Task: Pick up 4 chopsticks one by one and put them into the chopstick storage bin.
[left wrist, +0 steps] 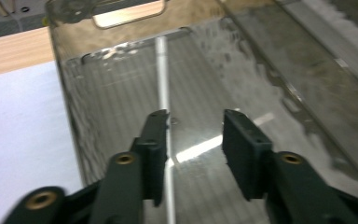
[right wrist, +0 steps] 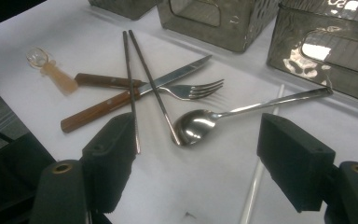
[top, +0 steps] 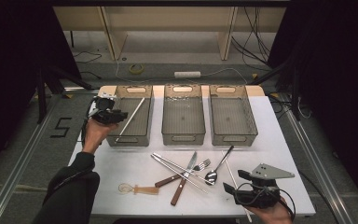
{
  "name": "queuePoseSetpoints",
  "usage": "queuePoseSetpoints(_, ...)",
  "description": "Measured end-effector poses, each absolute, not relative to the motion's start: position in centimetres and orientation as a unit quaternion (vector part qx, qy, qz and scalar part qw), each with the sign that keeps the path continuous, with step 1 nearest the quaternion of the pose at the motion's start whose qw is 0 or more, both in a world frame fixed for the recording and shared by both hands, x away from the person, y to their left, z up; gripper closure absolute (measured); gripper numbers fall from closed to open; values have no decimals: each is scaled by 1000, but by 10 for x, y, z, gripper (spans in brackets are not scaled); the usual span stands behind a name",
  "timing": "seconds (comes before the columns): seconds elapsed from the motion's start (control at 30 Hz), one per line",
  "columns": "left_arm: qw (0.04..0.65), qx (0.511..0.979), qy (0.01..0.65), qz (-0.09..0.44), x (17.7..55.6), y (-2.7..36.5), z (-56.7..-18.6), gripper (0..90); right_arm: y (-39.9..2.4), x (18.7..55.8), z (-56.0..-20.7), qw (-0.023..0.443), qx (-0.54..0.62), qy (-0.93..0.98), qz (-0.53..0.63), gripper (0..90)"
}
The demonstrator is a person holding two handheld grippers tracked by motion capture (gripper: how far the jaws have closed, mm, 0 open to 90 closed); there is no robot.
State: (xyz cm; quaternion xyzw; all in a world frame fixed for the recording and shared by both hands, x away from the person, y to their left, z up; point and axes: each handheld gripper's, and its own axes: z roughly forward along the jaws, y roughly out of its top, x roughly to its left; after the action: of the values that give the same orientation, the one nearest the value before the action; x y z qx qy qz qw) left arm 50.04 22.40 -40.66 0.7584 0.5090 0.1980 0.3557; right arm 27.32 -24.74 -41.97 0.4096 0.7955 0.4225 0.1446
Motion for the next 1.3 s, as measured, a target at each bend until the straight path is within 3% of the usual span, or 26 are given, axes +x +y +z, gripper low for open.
queuePoseSetpoints(0.23,391,761,488,174,476,214,-397,418,-250,274,-420,149,430,795,401,300)
queuePoseSetpoints(0.47,415,767,462,160,445,207,-394,328,-254,277,-422,152,464,796,357,334)
queuePoseSetpoints(0.97,452,776,413,151,399,197,-403,257,-258,283,-429,126,493,822,254,377)
queuePoseSetpoints(1.3,478,774,388,151,379,188,-406,239,-257,285,-435,109,496,836,209,476)
